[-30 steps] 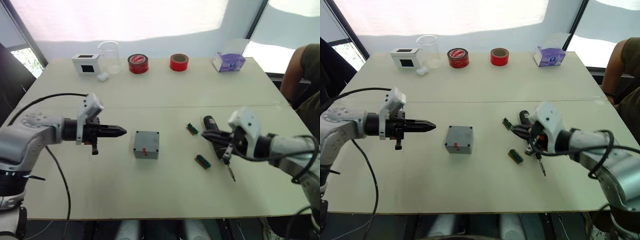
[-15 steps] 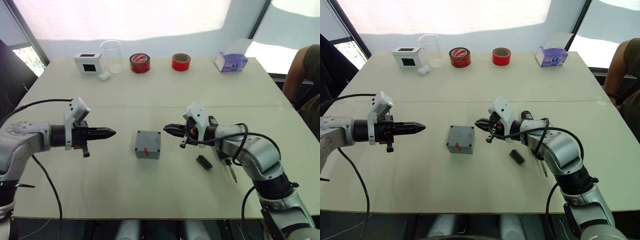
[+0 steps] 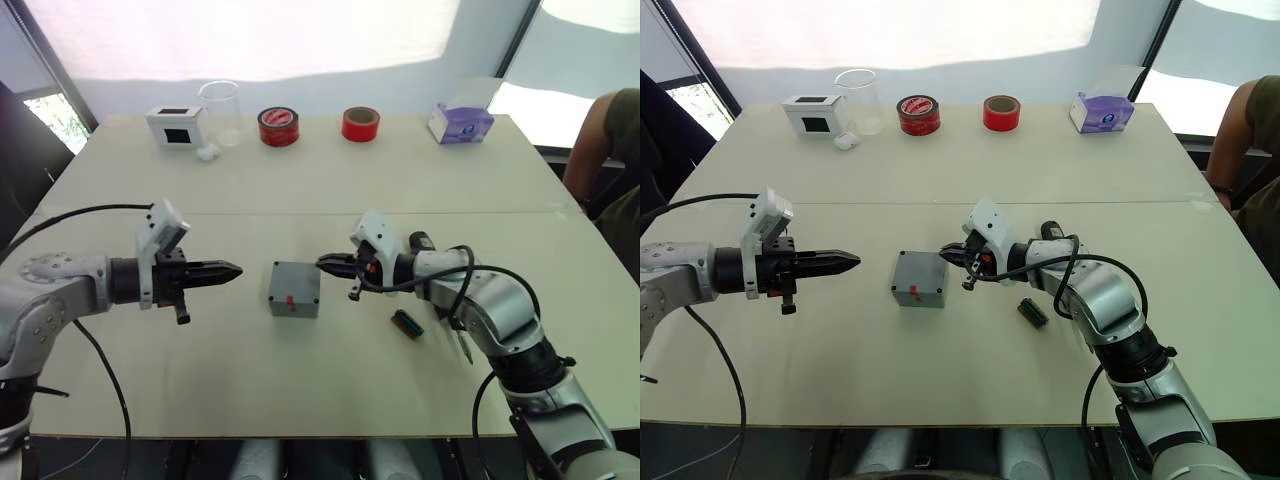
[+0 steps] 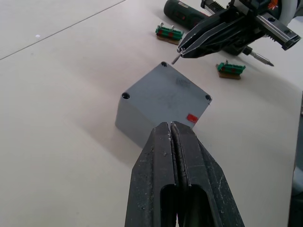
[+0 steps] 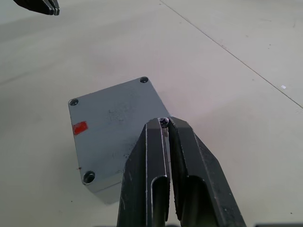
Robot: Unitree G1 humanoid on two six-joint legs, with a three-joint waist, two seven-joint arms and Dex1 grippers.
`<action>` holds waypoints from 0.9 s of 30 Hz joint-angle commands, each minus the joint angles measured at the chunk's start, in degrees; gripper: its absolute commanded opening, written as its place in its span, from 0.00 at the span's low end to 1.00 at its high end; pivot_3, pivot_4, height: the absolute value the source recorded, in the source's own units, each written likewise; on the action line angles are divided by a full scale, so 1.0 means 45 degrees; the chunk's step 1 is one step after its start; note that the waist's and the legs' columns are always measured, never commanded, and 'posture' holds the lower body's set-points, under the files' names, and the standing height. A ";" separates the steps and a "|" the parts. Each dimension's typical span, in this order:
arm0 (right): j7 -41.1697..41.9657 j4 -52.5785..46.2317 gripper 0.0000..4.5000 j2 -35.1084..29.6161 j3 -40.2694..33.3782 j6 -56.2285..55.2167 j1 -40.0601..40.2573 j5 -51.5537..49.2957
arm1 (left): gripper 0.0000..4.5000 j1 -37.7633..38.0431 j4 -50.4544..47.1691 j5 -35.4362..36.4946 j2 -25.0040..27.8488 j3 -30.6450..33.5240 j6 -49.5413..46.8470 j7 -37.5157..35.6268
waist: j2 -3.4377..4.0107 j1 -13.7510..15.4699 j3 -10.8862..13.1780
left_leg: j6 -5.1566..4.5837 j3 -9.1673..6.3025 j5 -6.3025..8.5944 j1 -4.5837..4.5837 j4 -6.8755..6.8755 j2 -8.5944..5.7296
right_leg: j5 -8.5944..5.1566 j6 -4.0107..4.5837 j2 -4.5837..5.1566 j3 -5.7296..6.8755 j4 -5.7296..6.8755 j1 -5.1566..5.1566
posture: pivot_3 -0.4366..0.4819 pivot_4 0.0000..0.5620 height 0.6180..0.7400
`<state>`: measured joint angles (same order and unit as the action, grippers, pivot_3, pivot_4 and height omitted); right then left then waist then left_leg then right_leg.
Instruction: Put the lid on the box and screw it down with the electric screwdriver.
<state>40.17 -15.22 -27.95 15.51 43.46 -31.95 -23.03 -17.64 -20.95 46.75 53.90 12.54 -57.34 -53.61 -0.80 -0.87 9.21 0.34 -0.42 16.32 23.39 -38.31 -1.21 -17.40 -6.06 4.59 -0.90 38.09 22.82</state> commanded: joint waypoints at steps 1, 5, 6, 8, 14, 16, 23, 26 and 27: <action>0.0027 0.0085 0.03 0.0189 -0.0050 -0.0428 -0.0268 0.0328 | 0.00 -0.0071 -0.0178 0.0043 0.0132 0.0161 0.0162 0.0003 | 0.0000 -0.0006 0.0000 | 0.0001 0.0000 -0.0001 0.0000 0.0001 0.0000 | 0.0000 0.0000 -0.0001 0.0000 0.0000 0.0001 | 0.48 0.27 1.00; 0.0124 0.0268 0.03 0.0247 -0.0051 -0.0589 -0.0249 0.0585 | 0.00 -0.0060 -0.0072 -0.0004 0.0187 0.0134 0.0283 -0.0075 | 0.0000 -0.0006 0.0000 | 0.0002 0.0001 -0.0001 0.0000 0.0002 0.0000 | 0.0000 0.0000 -0.0001 0.0000 0.0000 0.0003 | 0.48 0.27 1.00; 0.0155 0.0274 0.03 0.0254 -0.0048 -0.0606 -0.0224 0.0628 | 0.00 -0.0040 -0.0053 -0.0026 0.0191 0.0129 0.0321 -0.0090 | 0.0000 -0.0004 0.0000 | 0.0003 0.0001 -0.0001 0.0000 0.0002 0.0000 | 0.0000 0.0000 0.0000 0.0000 0.0000 0.0003 | 0.48 0.27 1.00; 0.0202 0.0259 0.03 0.0284 -0.0056 -0.0592 -0.0170 0.0675 | 0.00 0.0001 -0.0028 -0.0065 0.0186 0.0120 0.0380 -0.0110 | 0.0000 -0.0004 0.0000 | 0.0003 0.0001 -0.0001 0.0000 0.0002 0.0000 | 0.0000 0.0000 0.0000 -0.0001 0.0000 0.0002 | 0.48 0.27 1.00; 0.0321 0.0111 0.03 0.0302 -0.0042 -0.0486 -0.0046 0.0742 | 0.00 0.0102 0.0009 -0.0140 0.0148 0.0078 0.0502 -0.0134 | 0.0000 -0.0006 0.0000 | 0.0003 0.0001 -0.0001 0.0000 0.0003 0.0000 | 0.0000 0.0000 0.0001 -0.0001 -0.0001 0.0003 | 0.48 0.27 1.00; 0.0328 0.0076 0.03 0.0301 -0.0008 -0.0474 0.0017 0.0784 | 0.00 0.0152 0.0049 -0.0224 0.0114 0.0004 0.0616 -0.0134 | 0.0001 -0.0004 0.0001 | 0.0003 0.0000 -0.0001 0.0000 0.0004 0.0000 | 0.0000 0.0000 0.0002 -0.0002 -0.0002 0.0003 | 0.48 0.27 1.00; 0.0356 0.0404 0.03 0.0354 0.0094 -0.0678 0.0061 0.1091 | 0.00 0.0216 0.0092 -0.0332 0.0098 -0.0002 0.0747 -0.0138 | 0.0001 -0.0005 0.0001 | 0.0003 0.0000 -0.0001 0.0000 0.0005 0.0000 | 0.0000 0.0001 0.0005 -0.0002 -0.0002 0.0003 | 0.48 0.27 1.00; 0.0393 0.0615 0.03 0.0391 0.0125 -0.0833 0.0025 0.1237 | 0.00 0.0235 0.0083 -0.0314 0.0107 0.0002 0.0760 -0.0119 | 0.0002 -0.0006 0.0001 | 0.0003 0.0000 -0.0001 0.0000 0.0006 0.0000 | 0.0000 0.0001 0.0005 -0.0002 -0.0004 0.0003 | 0.48 0.27 1.00; 0.0398 0.0691 0.03 0.0407 0.0134 -0.0887 -0.0001 0.1275 | 0.00 0.0237 0.0086 -0.0313 0.0105 0.0002 0.0762 -0.0115 | 0.0003 -0.0006 0.0002 | 0.0003 0.0000 -0.0001 0.0001 0.0006 0.0000 | 0.0000 0.0001 0.0005 -0.0002 -0.0004 0.0003 | 0.48 0.27 1.00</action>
<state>41.76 -11.73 -26.71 16.44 40.80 -31.41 -17.82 -16.51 -20.24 45.47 53.93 12.09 -54.68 -53.95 -0.78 -0.90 9.21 0.35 -0.42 16.31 23.39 -38.28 -1.21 -17.40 -6.06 4.62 -0.91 38.07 22.83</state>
